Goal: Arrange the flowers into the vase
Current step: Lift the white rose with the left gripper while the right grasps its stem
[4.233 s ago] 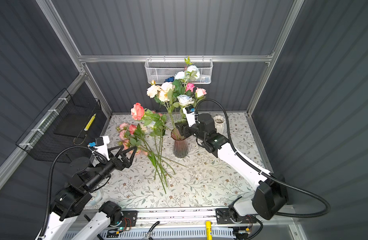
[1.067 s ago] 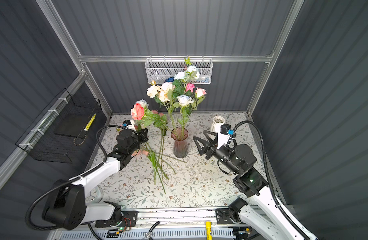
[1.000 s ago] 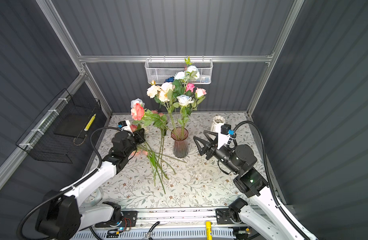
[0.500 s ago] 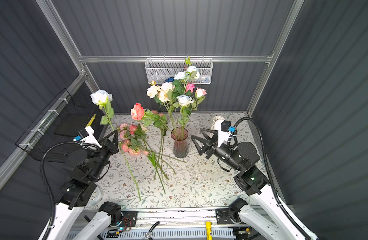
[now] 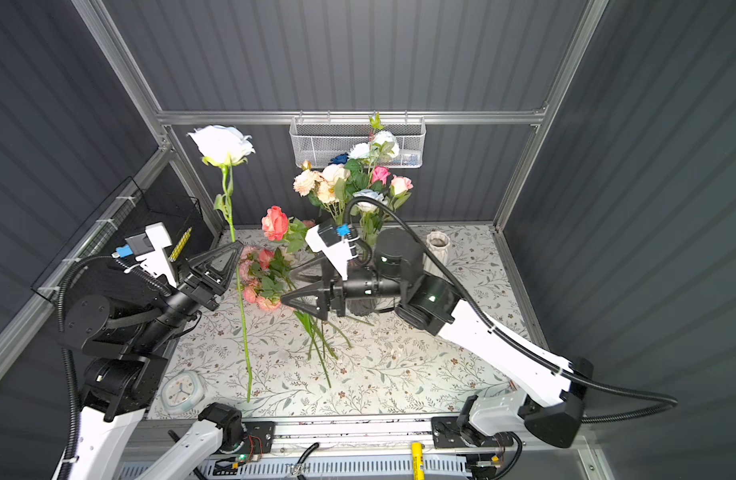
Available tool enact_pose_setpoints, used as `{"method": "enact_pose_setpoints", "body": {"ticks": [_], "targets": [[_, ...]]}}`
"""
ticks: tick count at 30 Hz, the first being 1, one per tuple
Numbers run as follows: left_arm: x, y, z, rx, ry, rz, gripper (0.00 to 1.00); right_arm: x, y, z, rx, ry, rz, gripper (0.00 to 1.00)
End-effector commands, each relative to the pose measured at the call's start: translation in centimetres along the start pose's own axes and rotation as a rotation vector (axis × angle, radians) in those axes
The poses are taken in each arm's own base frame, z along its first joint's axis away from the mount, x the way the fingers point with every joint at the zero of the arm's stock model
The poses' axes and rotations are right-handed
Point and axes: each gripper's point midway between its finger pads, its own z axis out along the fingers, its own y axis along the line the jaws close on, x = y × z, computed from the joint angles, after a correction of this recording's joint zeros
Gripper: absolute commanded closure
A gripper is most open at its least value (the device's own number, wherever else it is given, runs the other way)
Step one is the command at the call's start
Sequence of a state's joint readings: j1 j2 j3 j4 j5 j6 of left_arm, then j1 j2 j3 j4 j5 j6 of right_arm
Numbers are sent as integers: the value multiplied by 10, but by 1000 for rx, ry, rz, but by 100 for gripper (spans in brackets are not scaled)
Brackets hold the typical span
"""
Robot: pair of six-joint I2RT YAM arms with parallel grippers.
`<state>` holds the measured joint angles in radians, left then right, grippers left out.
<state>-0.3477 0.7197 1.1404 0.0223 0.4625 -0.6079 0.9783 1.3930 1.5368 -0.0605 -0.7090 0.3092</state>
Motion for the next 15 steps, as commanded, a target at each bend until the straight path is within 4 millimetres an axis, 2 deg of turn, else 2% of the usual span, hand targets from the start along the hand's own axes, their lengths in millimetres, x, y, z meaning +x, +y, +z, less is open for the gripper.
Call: {"method": "enact_pose_setpoints", "body": {"ticks": [1, 7, 15], "targets": [[-5, -35, -1, 192, -5, 3, 100, -5, 27, 13, -128, 34, -20, 29], [-4, -36, 2, 224, -12, -19, 100, -12, 26, 32, -184, 29, -12, 30], [-2, -33, 8, 255, -15, -59, 100, -15, 16, 49, -212, 22, 11, 49]]}}
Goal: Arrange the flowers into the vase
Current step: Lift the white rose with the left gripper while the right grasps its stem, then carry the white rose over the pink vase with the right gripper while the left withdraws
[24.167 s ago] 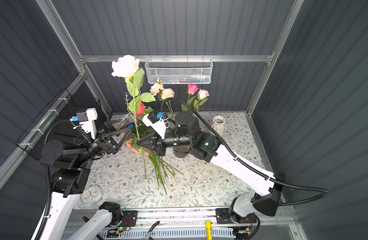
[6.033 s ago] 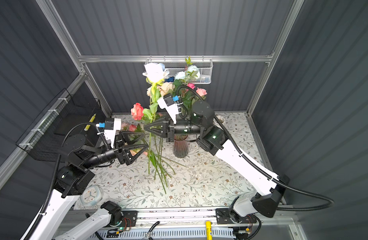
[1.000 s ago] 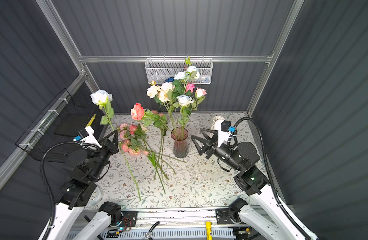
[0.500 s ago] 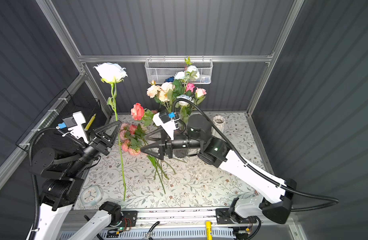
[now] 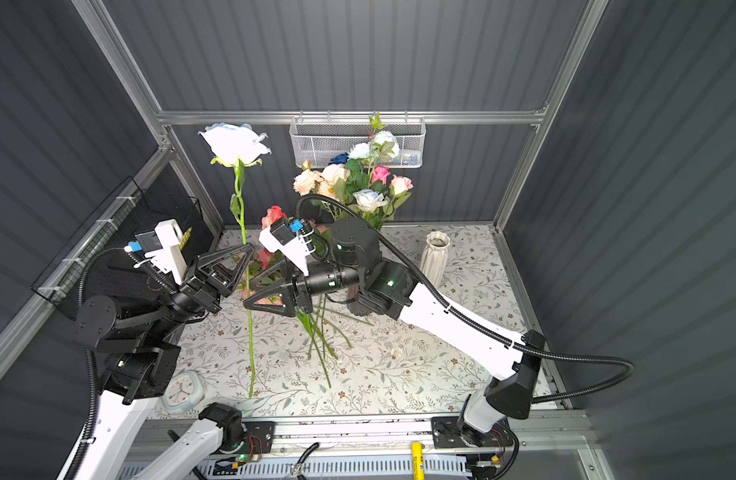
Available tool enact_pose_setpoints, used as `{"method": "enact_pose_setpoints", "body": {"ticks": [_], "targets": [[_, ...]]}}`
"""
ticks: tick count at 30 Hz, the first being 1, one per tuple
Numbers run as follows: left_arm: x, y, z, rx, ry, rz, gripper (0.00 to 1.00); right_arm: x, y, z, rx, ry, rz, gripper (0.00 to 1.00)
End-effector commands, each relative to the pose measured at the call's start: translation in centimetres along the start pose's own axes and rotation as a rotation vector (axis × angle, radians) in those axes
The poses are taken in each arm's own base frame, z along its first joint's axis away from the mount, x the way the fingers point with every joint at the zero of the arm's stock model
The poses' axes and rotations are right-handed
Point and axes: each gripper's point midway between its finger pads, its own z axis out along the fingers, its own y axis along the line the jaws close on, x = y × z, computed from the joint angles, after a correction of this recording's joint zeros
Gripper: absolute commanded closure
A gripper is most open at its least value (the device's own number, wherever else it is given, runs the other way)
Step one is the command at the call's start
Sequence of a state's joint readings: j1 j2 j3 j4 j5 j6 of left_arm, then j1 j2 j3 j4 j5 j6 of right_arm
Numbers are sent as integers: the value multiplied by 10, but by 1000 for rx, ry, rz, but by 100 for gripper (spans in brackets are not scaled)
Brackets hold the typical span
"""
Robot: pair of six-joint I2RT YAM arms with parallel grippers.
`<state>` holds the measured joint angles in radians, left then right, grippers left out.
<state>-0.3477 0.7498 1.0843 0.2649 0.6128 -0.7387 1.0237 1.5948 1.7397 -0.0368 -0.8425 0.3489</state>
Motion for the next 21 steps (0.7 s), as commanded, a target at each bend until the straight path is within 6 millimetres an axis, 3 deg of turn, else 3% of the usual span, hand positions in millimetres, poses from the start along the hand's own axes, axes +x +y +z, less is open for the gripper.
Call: {"method": "enact_pose_setpoints", "body": {"ticks": [1, 3, 6, 7, 10, 11, 12, 15, 21], "targets": [[-1, -7, 4, 67, -7, -24, 100, -10, 5, 4, -41, -21, -12, 52], [1, -5, 6, 72, -6, -38, 100, -11, 3, 5, -38, -30, -13, 64], [1, -2, 6, 55, -10, -44, 100, -12, 1, 2, -21, -42, -17, 91], [1, 0, 5, 39, -14, -41, 93, -12, 0, -1, -12, -46, -14, 98], [1, 10, -1, -35, -34, -37, 26, -11, -5, -17, 36, -68, -16, 100], [2, 15, -3, -63, -36, -35, 11, -11, -7, -25, 57, -75, -17, 100], [3, 17, -4, -80, -37, -33, 2, -10, -9, -33, 78, -82, -20, 100], [3, 21, -11, -133, -37, -3, 0, -10, -13, -67, 175, -106, -30, 100], [8, 45, -40, -347, -63, 60, 0, -9, -41, -162, 530, -161, -70, 100]]}}
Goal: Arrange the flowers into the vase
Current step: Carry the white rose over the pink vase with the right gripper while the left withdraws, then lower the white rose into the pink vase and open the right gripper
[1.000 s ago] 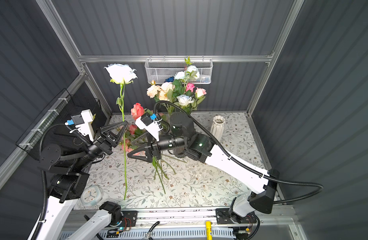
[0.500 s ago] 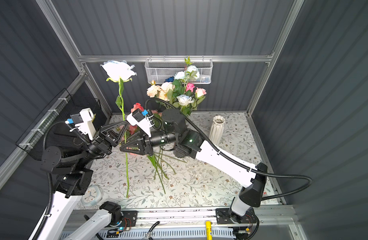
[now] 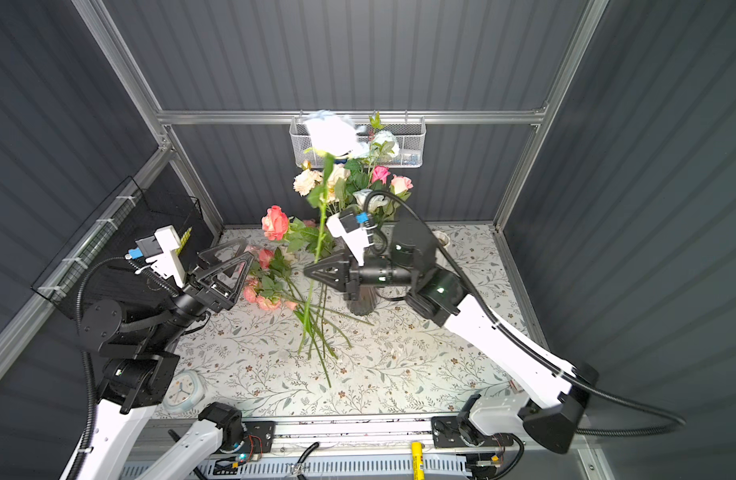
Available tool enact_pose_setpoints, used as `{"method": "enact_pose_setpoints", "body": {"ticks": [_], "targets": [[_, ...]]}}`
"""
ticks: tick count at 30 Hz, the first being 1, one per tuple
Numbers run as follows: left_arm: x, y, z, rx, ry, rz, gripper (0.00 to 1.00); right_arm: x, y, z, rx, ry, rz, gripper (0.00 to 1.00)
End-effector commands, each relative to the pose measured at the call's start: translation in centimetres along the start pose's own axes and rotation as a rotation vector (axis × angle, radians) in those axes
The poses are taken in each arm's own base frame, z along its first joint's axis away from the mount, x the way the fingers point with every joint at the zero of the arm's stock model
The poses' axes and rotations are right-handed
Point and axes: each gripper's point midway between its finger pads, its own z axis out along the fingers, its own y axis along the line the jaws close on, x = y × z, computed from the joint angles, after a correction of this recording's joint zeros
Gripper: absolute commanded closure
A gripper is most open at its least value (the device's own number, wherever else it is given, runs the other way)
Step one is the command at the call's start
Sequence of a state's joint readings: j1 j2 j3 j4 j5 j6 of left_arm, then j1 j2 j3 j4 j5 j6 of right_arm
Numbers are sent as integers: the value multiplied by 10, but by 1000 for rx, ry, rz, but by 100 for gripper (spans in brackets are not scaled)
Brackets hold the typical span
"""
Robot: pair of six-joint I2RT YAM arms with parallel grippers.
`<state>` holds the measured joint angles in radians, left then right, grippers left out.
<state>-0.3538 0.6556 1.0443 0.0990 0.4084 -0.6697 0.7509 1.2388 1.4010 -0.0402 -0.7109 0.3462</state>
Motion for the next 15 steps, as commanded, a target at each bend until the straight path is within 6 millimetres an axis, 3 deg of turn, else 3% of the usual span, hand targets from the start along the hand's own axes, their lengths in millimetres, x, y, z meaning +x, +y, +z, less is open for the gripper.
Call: {"method": "enact_pose_setpoints", "body": {"ticks": [1, 7, 15], "targets": [[9, 28, -16, -164, -4, 56, 0, -8, -29, -36, 232, -28, -96, 100], [37, 51, -32, -265, 57, 46, 0, -24, -75, -68, 583, 6, -292, 100], [53, 61, -44, -321, 109, 40, 0, -47, -114, -49, 672, 0, -399, 100]]}}
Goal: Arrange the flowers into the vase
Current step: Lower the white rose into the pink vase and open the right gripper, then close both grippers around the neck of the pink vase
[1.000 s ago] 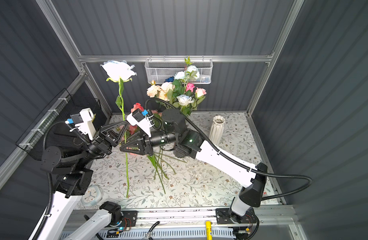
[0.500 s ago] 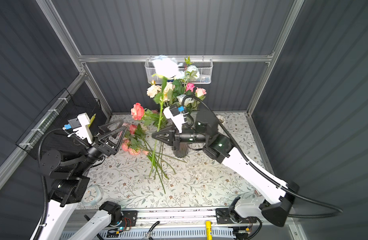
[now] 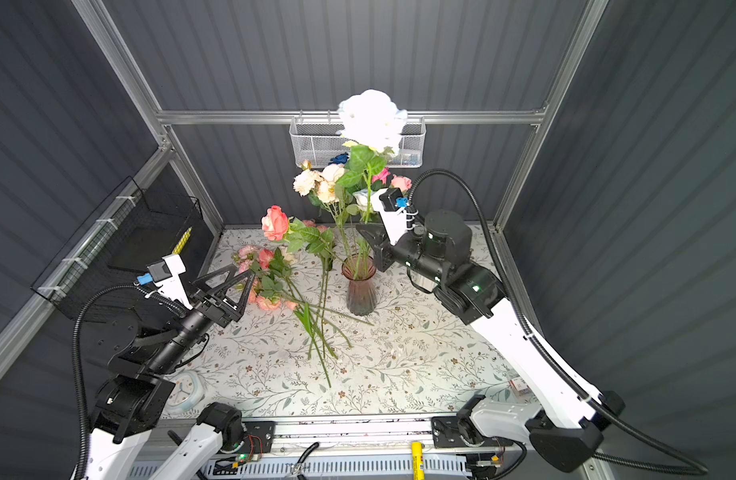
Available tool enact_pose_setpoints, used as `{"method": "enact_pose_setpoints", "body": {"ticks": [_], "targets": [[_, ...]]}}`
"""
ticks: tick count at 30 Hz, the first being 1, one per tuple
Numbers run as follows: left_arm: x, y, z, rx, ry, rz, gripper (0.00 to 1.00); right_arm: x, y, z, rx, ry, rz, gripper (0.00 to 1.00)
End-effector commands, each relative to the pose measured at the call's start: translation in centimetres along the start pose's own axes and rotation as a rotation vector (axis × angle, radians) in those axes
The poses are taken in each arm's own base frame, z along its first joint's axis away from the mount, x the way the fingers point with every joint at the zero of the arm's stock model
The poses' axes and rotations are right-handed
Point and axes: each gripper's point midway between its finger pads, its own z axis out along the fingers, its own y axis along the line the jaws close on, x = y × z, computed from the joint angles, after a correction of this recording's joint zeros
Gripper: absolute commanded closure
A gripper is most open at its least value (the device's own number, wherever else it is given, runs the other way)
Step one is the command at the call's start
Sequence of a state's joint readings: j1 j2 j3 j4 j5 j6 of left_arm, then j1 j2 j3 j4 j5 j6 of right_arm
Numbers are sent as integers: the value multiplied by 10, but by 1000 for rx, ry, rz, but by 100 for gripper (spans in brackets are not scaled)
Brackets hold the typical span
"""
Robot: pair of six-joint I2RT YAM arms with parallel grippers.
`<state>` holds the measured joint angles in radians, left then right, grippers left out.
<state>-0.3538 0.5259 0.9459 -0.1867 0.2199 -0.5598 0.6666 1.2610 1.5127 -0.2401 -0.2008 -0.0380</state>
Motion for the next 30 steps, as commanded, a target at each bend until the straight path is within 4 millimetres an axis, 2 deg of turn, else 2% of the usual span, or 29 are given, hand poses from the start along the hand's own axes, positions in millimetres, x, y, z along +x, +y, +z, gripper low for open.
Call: {"method": "enact_pose_setpoints", "body": {"ticks": [1, 3, 6, 9, 11, 14, 18, 24, 26, 30], "targets": [[9, 8, -5, -38, 25, 20, 0, -11, -17, 11, 74, -20, -78, 100], [11, 10, -6, -44, 31, 18, 0, -11, -23, 20, 87, -15, -89, 100], [16, 12, -6, -47, 40, 11, 0, 1, -30, 34, 96, 14, -87, 100], [22, 15, -5, -52, 58, 4, 0, 27, -37, 49, 98, 69, -48, 100], [28, 18, -2, -56, 74, -6, 0, 52, -42, 56, 103, 109, -9, 100], [35, 23, 2, -62, 99, -19, 0, 85, -48, 61, 124, 148, 53, 99], [48, 27, 10, -55, 150, -44, 0, 111, -52, 56, 146, 173, 125, 77], [74, 35, 24, -46, 248, -85, 1, 118, -40, 29, 126, 139, 211, 42], [82, 39, 27, -53, 274, -97, 4, 121, -35, 17, 116, 128, 243, 36], [101, 43, 31, -41, 332, -129, 8, 132, -30, -5, 130, 119, 308, 29]]}}
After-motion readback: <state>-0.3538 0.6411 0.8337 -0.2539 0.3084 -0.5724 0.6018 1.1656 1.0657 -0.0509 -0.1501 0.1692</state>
